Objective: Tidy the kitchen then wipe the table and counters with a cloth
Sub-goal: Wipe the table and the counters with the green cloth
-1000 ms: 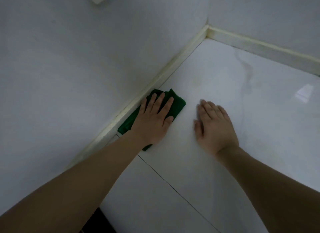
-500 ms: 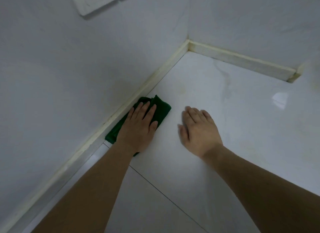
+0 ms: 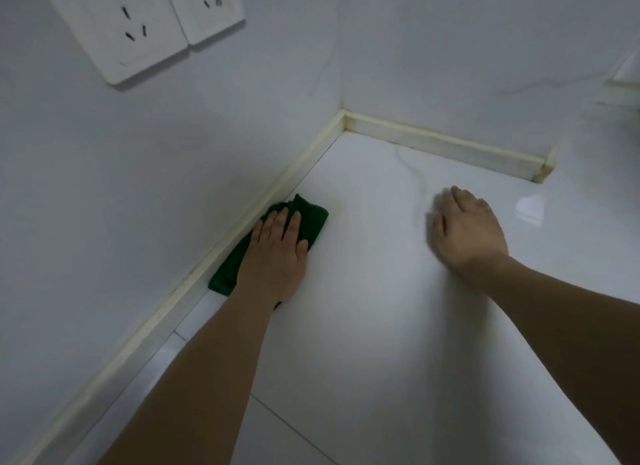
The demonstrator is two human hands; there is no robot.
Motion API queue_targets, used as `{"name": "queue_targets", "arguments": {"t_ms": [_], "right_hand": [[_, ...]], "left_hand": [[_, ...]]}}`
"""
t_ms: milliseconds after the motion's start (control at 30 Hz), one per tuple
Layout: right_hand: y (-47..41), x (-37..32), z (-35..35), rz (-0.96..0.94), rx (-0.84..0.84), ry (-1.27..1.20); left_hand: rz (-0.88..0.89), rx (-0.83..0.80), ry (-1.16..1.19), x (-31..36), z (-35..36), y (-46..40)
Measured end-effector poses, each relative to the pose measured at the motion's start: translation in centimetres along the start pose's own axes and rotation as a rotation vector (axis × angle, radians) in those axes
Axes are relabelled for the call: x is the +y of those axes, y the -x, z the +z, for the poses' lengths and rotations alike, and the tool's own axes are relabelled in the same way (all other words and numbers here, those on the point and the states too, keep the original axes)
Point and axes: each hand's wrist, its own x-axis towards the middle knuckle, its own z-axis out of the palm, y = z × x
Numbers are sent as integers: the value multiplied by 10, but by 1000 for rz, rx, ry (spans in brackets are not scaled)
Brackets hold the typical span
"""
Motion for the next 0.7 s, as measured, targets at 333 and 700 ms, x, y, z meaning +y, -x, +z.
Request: {"name": "queue_targets", "arguments": {"t_ms": [333, 700], "right_hand": [[-6, 4, 13, -22, 37, -80], [-12, 12, 20, 2, 96, -102]], "left_hand": [[56, -9, 0, 16, 0, -57], [79, -31, 0, 50, -1, -138]]}}
